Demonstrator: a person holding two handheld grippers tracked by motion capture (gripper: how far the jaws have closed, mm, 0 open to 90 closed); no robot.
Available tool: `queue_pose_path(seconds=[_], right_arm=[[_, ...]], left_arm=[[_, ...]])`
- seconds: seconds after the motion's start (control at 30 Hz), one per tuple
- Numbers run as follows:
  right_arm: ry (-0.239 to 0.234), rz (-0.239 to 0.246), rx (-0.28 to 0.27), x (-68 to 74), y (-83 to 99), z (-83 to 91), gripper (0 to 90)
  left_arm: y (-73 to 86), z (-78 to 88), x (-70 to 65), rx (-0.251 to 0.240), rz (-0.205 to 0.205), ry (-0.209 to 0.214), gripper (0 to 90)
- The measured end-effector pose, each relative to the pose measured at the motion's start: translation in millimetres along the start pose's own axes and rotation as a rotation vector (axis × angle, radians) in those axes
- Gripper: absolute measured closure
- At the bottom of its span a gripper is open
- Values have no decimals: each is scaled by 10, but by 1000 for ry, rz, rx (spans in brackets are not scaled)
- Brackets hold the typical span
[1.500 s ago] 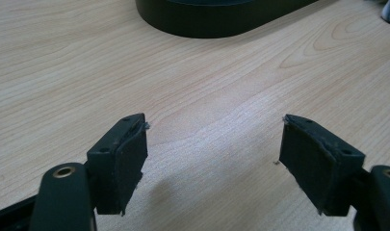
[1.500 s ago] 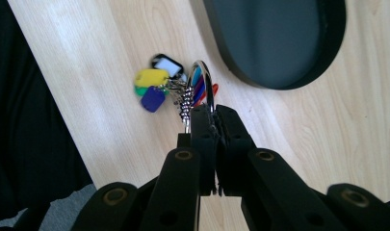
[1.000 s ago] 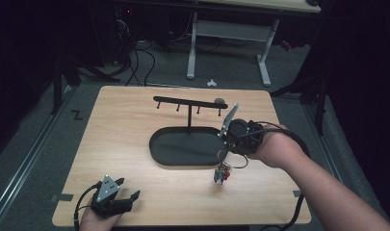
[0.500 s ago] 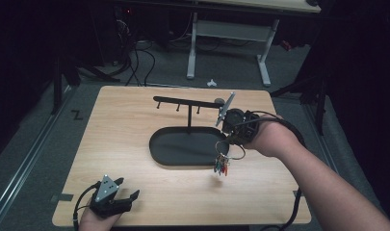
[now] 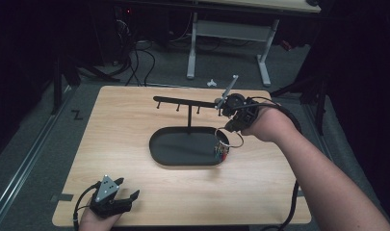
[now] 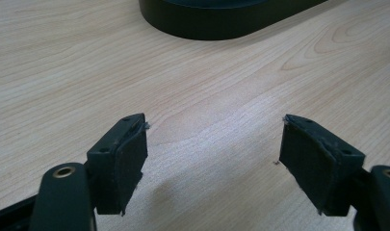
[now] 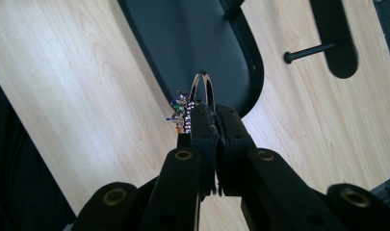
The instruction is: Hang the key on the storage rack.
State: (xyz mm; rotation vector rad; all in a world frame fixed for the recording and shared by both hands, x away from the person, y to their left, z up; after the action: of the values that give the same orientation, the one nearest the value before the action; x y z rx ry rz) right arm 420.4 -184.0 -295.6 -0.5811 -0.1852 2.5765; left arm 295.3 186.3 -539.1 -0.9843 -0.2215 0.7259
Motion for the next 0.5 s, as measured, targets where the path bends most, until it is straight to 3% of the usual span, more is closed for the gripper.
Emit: queue_pose_path(seconds=[0.5], right_arm=[[11, -33, -21, -219, -206, -107, 874]], left_arm=[[3, 7, 12, 0, 2, 0, 254]])
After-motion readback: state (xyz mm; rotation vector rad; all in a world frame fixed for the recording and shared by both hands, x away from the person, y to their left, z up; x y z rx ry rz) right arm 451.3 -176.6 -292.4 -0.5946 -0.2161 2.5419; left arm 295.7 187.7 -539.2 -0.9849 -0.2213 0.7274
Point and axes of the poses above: each handheld gripper's, and its own axes: z roughly backward along the jaws, y roughly out of its underside, x roughly to its left, the point moved 2 cm from there along -z, roughly forward along the jaws, and after that the axes turned 12 degrees about y, right-handed, at the moved point
